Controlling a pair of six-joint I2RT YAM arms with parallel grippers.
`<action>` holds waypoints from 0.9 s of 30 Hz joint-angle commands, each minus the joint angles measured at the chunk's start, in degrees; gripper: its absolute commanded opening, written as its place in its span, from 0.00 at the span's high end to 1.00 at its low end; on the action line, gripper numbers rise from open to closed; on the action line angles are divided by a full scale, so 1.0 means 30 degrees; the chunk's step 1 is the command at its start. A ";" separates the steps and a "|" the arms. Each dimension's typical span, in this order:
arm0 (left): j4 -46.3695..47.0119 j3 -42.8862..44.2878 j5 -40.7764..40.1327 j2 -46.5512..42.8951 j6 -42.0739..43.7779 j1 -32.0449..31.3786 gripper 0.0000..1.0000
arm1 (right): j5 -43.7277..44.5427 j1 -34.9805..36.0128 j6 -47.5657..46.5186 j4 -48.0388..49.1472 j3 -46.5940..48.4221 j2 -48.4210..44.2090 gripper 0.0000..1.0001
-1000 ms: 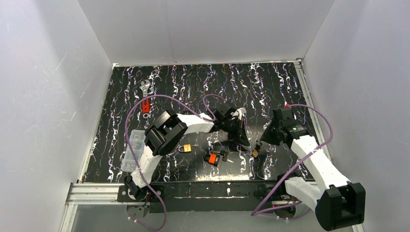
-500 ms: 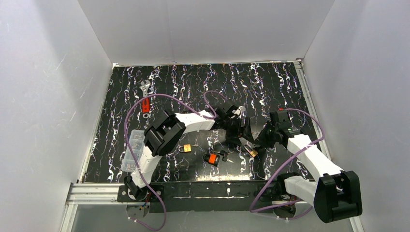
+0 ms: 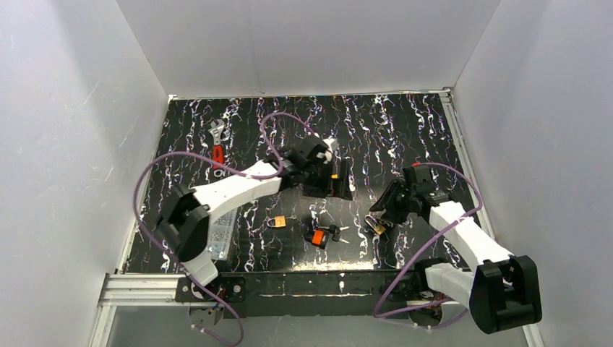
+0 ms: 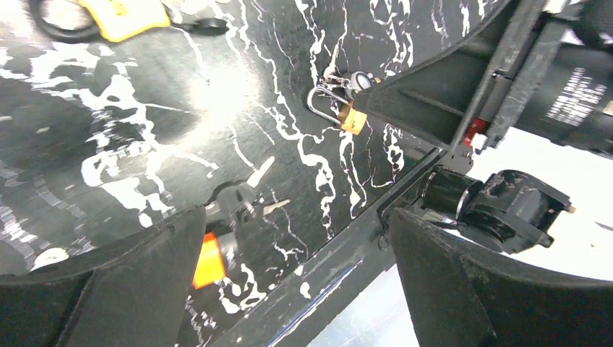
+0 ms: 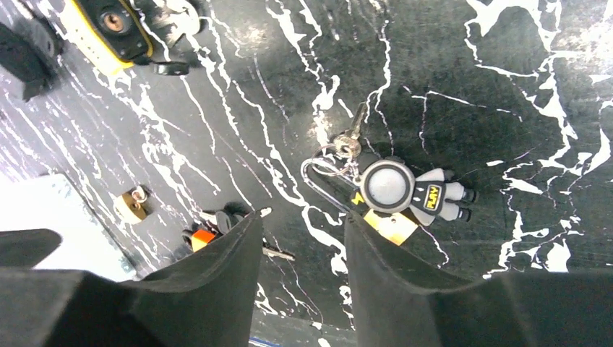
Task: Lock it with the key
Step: Place the key at the center of the board, then reset both arms
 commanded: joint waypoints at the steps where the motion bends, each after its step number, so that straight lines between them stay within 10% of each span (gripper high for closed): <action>1: -0.2620 -0.0705 -0.2511 -0.3611 0.1619 0.0826 0.02 | -0.0667 -0.0051 -0.0236 -0.0457 0.1322 -0.1070 0.45; 27: -1.1528 0.5657 -0.9153 -1.0831 0.4915 0.3373 0.02 | -0.3608 -0.0028 -0.1967 -0.2072 1.4619 -0.2570 0.32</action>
